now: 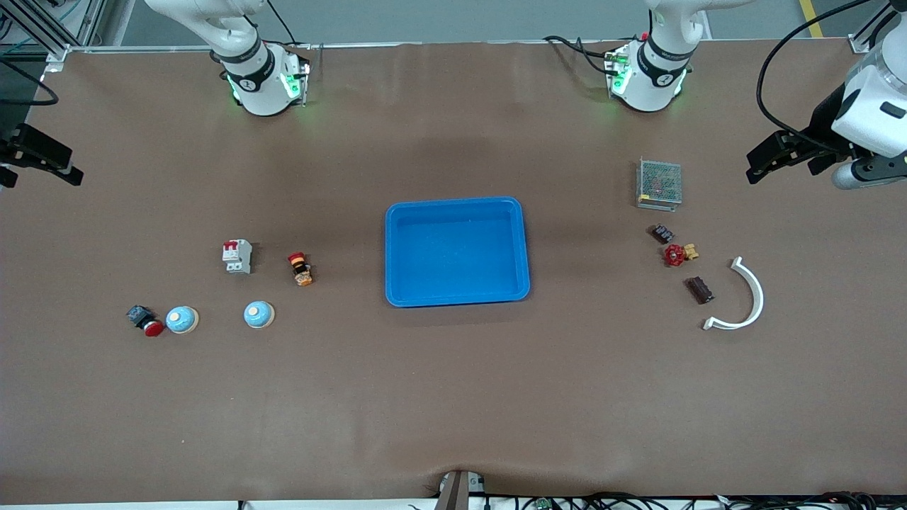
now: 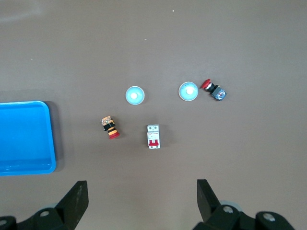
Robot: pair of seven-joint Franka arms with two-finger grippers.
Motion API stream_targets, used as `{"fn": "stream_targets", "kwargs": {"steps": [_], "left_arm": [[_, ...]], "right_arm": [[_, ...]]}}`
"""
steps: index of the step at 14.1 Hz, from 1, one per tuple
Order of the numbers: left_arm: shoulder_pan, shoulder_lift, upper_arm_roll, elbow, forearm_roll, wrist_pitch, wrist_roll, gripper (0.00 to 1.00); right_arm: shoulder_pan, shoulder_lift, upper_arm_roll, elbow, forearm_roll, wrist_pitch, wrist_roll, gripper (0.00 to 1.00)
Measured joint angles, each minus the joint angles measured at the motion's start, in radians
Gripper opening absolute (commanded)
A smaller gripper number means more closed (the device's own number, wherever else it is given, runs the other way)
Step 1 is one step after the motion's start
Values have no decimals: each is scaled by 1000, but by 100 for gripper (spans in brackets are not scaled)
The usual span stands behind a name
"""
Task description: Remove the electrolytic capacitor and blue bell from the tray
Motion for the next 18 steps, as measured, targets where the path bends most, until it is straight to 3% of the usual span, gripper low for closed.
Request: {"fn": "stream_targets", "kwargs": {"steps": [4,18], "left_arm": [[0,-3,0,0,0,-2,0,100],[0,-11,3,16,0,-2,59,100]], "right_arm": [[5,0,36,-1,1,16,50,100],[9,0,63,-72,-2,40,74,100]]}}
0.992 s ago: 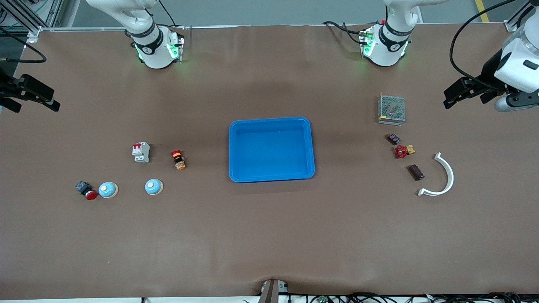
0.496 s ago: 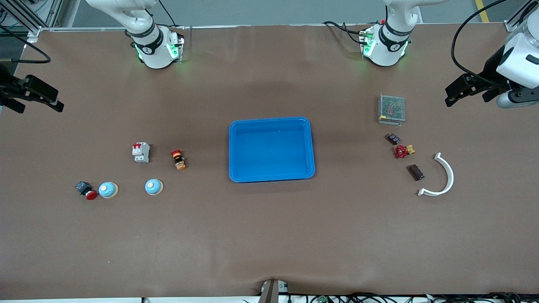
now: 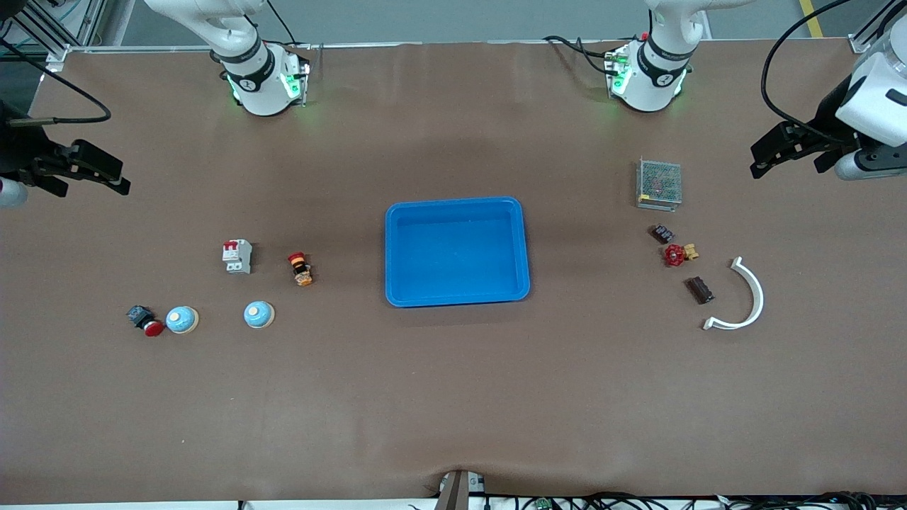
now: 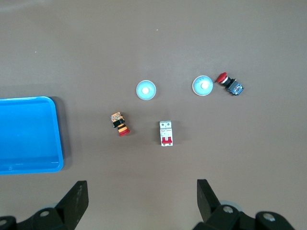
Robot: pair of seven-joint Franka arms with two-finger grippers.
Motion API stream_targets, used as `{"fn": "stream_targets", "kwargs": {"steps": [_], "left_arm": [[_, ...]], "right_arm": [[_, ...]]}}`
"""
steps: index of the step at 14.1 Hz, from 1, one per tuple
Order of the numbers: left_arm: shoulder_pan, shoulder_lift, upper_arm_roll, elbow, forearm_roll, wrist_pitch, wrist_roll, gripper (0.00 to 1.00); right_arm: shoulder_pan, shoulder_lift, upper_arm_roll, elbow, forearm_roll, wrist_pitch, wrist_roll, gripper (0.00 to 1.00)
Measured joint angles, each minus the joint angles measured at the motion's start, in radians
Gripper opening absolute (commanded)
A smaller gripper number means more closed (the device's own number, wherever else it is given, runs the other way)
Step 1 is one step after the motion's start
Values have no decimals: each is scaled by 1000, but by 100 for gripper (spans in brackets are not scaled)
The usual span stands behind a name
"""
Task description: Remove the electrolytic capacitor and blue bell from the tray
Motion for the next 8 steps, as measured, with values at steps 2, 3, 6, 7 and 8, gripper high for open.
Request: {"fn": "stream_targets", "kwargs": {"steps": [2,3,6,7,8], "left_arm": [[0,0,1,9,7,-3,3,100],[-1,0,-1,11,23,-4,8,100],[-4,0,-4,12,45,-5,18,100],[-4,0,-4,13,46,-5,20,100],[-4,0,-4,13,46,-5,24,100]], "right_arm": [[1,0,3,-2,0,5,6,100],[1,0,3,-3,-2,5,7,100],[2,0,5,-3,-37,5,8,100],[3,0,9,-3,-48,5,8,100],[3,0,15,-3,-58,5,8,100]]}}
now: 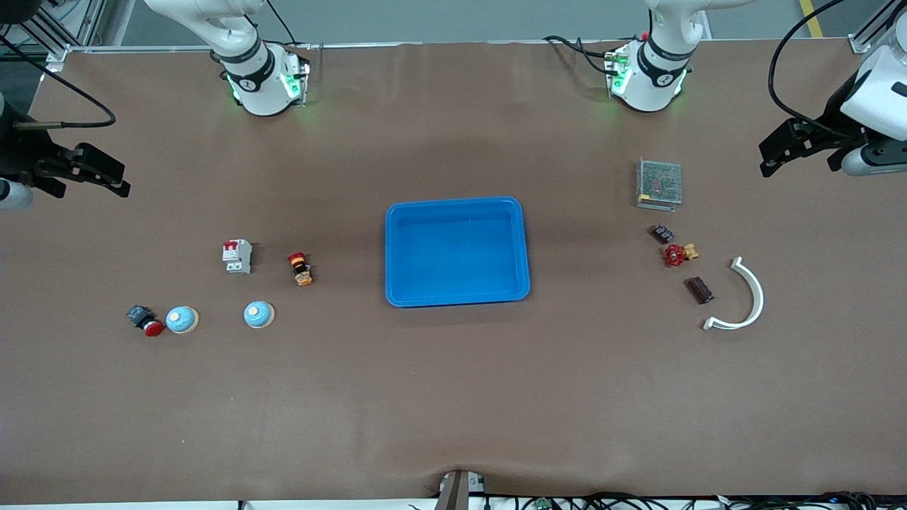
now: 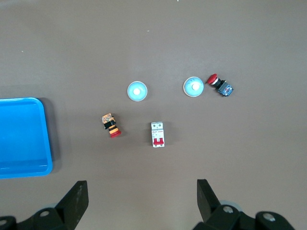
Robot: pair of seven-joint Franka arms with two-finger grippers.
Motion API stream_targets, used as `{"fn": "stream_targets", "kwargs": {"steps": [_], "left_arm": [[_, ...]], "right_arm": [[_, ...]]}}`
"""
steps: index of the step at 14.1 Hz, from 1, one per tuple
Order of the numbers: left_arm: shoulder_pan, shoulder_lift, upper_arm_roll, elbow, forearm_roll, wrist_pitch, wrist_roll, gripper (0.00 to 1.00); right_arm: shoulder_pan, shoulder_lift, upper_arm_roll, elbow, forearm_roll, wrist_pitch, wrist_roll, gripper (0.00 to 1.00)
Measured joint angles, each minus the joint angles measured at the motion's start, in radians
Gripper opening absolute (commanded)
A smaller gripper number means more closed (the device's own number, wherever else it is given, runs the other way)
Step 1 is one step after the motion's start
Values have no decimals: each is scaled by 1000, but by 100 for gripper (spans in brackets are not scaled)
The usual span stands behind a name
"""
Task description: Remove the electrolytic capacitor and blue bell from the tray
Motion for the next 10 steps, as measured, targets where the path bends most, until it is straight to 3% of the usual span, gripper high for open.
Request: {"fn": "stream_targets", "kwargs": {"steps": [10], "left_arm": [[1,0,0,0,-12,-7,14,100]], "right_arm": [[2,0,7,0,-12,2,3,100]]}}
